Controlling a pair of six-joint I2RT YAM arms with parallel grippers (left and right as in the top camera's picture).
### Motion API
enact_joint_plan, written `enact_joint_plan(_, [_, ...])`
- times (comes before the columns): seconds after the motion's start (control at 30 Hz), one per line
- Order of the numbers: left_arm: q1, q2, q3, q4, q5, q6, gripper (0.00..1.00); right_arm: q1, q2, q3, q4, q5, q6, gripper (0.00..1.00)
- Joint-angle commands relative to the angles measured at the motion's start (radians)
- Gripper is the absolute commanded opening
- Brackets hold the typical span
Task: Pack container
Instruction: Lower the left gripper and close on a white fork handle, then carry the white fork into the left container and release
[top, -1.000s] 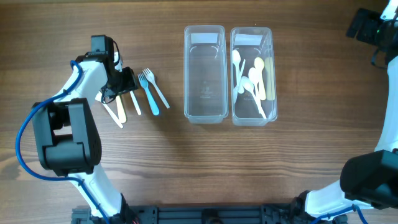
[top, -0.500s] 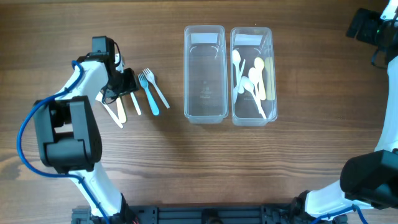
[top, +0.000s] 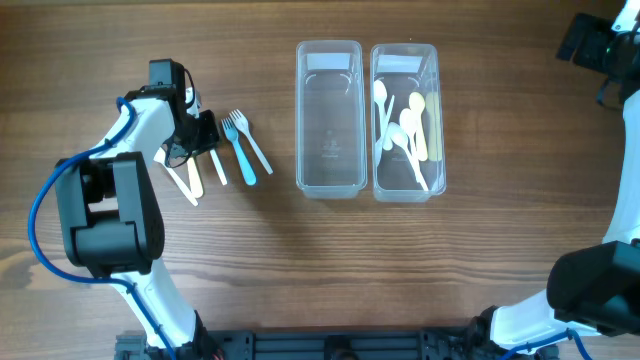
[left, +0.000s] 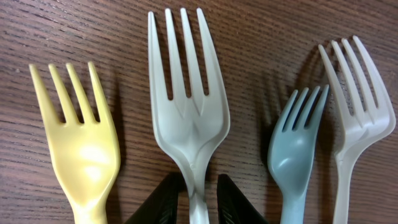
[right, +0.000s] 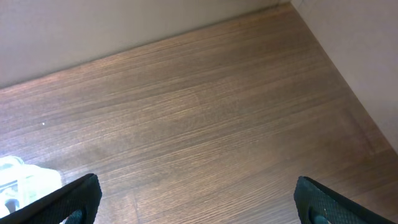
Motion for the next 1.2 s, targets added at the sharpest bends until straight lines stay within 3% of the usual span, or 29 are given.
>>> enact_joint_plan(0.0, [-0.001,0.020,-0.010,-0.001,0.016,-0.002,0.24,0.005,0.009,-0.007,0.002,-0.005,0.004,1.00])
enact_joint_plan(0.3, [-0.044,0.020,-0.010,-0.006,-0.087,-0.002,0.17,0.005,0.009,-0.007,0.002,-0.005,0.004,1.00])
enact_joint_plan(0.57, [-0.067,0.011,0.008,-0.025,-0.090,-0.002,0.04,0.005,0.009,-0.007,0.002,-0.005,0.004,1.00])
enact_joint_plan(0.67, [-0.066,-0.011,0.023,-0.031,-0.091,-0.002,0.04,0.005,0.009,-0.007,0.002,-0.005,0.004,1.00])
enact_joint_plan(1.17, [-0.124,-0.368,0.119,-0.017,-0.051,-0.066,0.04,0.005,0.009,-0.007,0.002,-0.005,0.004,1.00])
